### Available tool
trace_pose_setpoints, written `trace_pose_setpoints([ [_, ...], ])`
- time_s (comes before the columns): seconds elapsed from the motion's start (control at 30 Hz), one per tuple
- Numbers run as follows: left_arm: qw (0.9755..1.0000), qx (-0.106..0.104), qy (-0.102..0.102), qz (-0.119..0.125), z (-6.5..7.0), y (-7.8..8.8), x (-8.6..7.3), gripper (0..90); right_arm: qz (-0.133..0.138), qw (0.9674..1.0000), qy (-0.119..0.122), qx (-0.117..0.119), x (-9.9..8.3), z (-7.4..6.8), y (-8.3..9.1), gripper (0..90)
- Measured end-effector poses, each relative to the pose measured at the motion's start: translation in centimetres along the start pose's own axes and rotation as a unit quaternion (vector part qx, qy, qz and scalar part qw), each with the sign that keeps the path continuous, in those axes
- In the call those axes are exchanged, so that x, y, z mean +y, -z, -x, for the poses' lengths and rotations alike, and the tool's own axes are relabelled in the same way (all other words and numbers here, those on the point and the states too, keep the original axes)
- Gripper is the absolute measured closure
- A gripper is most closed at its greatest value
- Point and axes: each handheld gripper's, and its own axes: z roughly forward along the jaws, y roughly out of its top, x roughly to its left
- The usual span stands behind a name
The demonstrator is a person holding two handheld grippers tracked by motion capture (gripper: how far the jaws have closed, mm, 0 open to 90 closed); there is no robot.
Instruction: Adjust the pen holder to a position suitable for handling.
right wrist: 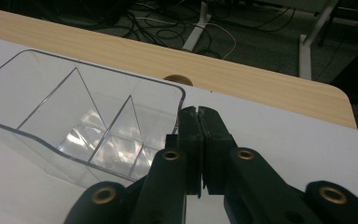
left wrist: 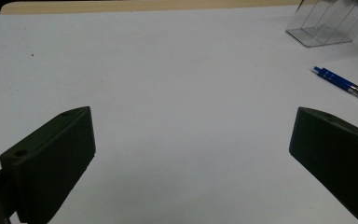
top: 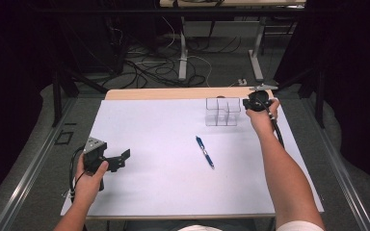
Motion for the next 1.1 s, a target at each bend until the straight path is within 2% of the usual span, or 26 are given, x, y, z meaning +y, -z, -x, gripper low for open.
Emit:
trace_pose_setpoints([
  [0.23, 1.0000, 0.001, 0.002, 0.002, 0.0, 0.1, -0.1, 0.1, 0.000, 1.0000, 0.000, 0.003, -0.3, 0.2, -1.0, 90.0],
  [0.5, 1.0000, 0.003, 0.006, 0.001, -0.1, 0.2, -0.1, 0.1, -0.006, 0.9997, 0.021, 0.011, -0.7, 0.1, -2.2, 90.0],
  [0.63, 0.9999, 0.003, 0.012, 0.000, -0.1, 0.2, -0.2, 0.1, 0.000, 0.9997, 0.021, 0.009, -0.8, 0.3, -2.6, 90.0],
  [0.83, 0.9999, 0.003, 0.011, -0.002, -0.2, 0.2, -0.2, 0.1, -0.001, 0.9998, 0.018, 0.011, -1.0, 0.3, -3.0, 90.0],
  [1.1, 0.9999, 0.003, 0.011, -0.003, -0.2, 0.1, -0.3, 0.1, -0.004, 0.9995, 0.029, 0.013, -1.1, 0.4, -3.3, 90.0],
])
